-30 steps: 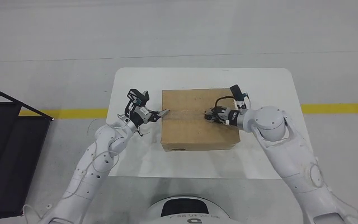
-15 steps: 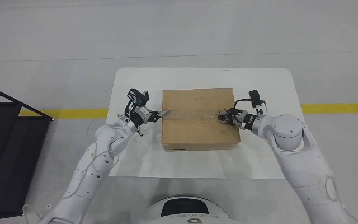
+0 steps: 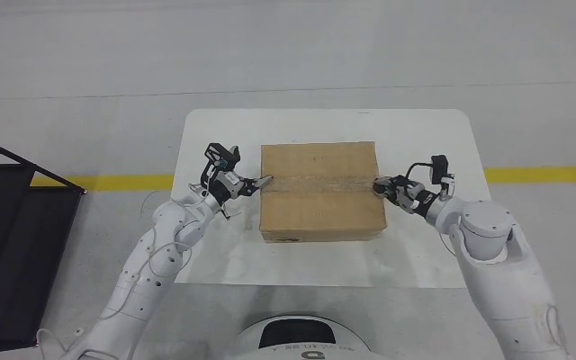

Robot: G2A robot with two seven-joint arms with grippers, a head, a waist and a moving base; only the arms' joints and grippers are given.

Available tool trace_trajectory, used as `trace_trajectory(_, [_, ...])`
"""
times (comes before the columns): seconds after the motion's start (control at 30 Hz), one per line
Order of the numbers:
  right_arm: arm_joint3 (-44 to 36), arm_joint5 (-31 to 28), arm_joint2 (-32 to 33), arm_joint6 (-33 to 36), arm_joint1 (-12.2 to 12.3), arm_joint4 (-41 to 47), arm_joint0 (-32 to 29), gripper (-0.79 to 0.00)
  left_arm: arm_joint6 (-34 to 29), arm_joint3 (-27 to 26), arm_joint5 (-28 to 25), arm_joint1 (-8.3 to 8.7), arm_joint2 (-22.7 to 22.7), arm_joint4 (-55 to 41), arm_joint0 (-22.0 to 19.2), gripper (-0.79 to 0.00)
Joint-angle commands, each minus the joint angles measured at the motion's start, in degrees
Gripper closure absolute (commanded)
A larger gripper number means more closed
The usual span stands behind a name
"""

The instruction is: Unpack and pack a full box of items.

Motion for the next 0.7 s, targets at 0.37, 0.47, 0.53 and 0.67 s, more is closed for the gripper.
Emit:
trace_trajectory(0.37, [1.38,2.96,0.41,-6.15,-0.48,2.86,0.58,0.000,0.00,0.00,0.00,0.00,0.00,0.00,0.00,-0.785])
trace_trajectory(0.47, [1.34,2.18,1.41,-7.41,-0.55,3.77,0.07,0.000,0.00,0.00,0.00,0.00,0.00,0.00,0.00,-0.785])
trace_trajectory(0.53, [0.93,0.02,2.64,-8.53,-0.73,5.78,-1.11,0.000,0.00,0.00,0.00,0.00,0.00,0.00,0.00,-0.785])
trace_trajectory(0.67, [-0.79,-9.59,5.88,-8.73,-1.25,11.61,-5.49,0.000,0.00,0.00,0.00,0.00,0.00,0.00,0.00,-0.785])
